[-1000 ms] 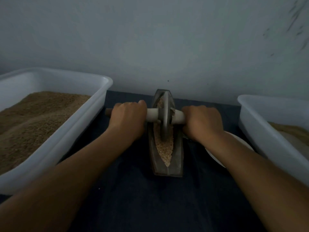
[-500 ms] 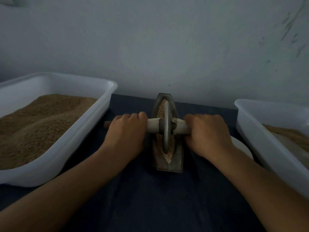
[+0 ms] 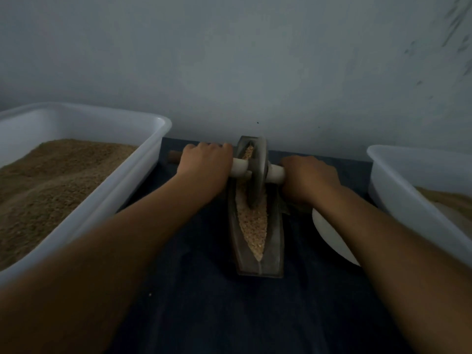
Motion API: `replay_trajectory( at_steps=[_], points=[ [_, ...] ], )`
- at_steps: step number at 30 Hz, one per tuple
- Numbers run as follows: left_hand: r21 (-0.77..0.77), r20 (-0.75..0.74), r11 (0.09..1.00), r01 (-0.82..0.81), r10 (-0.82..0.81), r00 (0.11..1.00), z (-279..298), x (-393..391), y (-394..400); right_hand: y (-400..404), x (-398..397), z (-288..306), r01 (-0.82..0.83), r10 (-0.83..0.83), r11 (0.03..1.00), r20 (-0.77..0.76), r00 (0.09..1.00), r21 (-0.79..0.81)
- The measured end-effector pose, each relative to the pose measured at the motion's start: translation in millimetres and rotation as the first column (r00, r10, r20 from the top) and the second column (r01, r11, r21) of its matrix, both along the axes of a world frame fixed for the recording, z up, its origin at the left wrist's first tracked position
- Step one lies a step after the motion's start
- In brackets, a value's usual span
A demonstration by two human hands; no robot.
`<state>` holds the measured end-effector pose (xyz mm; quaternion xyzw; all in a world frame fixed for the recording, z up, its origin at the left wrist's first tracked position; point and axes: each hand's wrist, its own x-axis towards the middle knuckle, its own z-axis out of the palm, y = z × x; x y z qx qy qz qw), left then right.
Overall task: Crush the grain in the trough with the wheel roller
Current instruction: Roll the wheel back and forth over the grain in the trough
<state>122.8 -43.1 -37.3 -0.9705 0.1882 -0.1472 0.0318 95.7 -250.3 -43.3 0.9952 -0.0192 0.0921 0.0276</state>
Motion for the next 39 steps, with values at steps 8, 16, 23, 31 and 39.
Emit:
replay_trajectory(
  at_steps=[8,16,23,31,39],
  points=[
    [-0.046,-0.085,0.998,-0.051,0.047,0.995,3.7,27.2,-4.2,6.0,28.2,17.8,0.044,-0.053,0.996,-0.109,0.993,-0.081],
    [-0.01,0.002,0.996,-0.094,0.094,0.996,-5.8,-1.7,-0.3,6.9,0.8,10.5,0.001,-0.001,0.996,-0.007,1.0,-0.09],
    [-0.04,0.256,0.998,-0.057,0.065,0.965,-19.3,-49.5,3.9,0.9,-47.4,6.0,-0.106,0.106,0.994,0.005,0.994,-0.022],
    [-0.076,0.263,0.997,0.015,0.006,0.965,-19.4,-79.1,23.3,1.9,-80.0,-1.6,-0.22,0.229,0.973,0.163,0.96,-0.072],
    [-0.039,0.236,0.998,0.039,-0.028,0.971,-12.5,-70.8,13.2,-1.3,-73.0,-12.0,-0.2,0.2,0.98,0.167,0.966,-0.018]
  ],
)
